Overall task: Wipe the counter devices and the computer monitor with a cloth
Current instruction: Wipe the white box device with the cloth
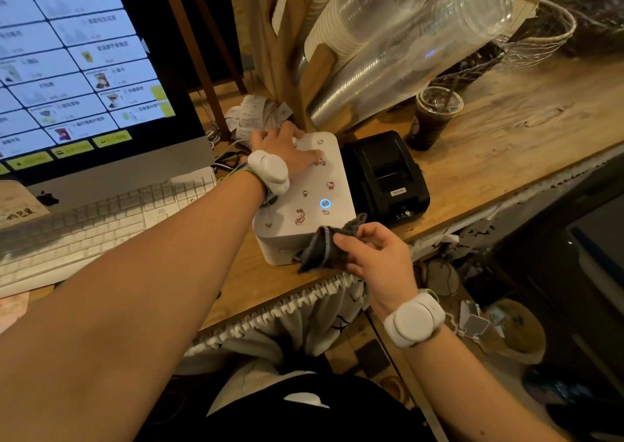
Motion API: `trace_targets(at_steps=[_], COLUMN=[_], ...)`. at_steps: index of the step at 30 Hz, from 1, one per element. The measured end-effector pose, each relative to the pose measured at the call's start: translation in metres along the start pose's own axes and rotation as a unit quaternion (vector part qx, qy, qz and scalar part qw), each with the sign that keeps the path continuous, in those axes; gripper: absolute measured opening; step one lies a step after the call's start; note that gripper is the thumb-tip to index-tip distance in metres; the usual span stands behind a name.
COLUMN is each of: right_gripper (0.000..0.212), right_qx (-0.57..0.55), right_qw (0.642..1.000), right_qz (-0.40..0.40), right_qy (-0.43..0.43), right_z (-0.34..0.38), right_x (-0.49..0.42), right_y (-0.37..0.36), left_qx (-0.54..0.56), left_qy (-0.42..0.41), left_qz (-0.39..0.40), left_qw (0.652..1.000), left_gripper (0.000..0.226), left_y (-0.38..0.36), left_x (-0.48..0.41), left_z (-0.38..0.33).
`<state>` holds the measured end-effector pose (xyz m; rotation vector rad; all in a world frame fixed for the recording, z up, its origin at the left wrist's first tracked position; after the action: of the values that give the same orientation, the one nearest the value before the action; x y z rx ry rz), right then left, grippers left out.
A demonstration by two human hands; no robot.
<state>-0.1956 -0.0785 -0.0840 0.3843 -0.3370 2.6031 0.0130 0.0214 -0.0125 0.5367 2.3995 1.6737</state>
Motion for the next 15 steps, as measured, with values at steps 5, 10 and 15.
trace_targets(at_steps=[5, 10, 15], right_gripper=[0.015, 0.011, 0.024], right_qx=[0.005, -0.033, 0.044], right_qw=[0.997, 0.996, 0.993], right_qz=[0.016, 0.079, 0.069], right_qy=[-0.073, -0.034, -0.081], right_z=[-0.019, 0.004, -0.014], right_x=[0.001, -0.001, -0.006], right_y=[-0.002, -0.005, -0.009], left_qx=[0.003, -0.008, -0.006], left_qy=[-0.004, -0.017, -0.017], left_qz=[0.001, -0.007, -0.003], left_qw=[1.000, 1.000, 1.000], left_gripper=[0.059, 0.058, 0.058], left_y=[-0.004, -0.005, -0.005], left_x=[-0.006, -0.007, -0.007], left_z=[0.005, 0.005, 0.004])
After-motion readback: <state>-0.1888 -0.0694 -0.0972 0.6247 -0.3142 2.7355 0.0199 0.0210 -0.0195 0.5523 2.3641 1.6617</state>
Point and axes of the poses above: each hand's wrist, its own x-axis away from the middle knuckle, its own y-axis out of the back of the hand, z = x × y, the point moved 3 cm from there along -x, towards the middle knuckle, and after that the axes turned 1 degree about -x, right-handed, at the moved point
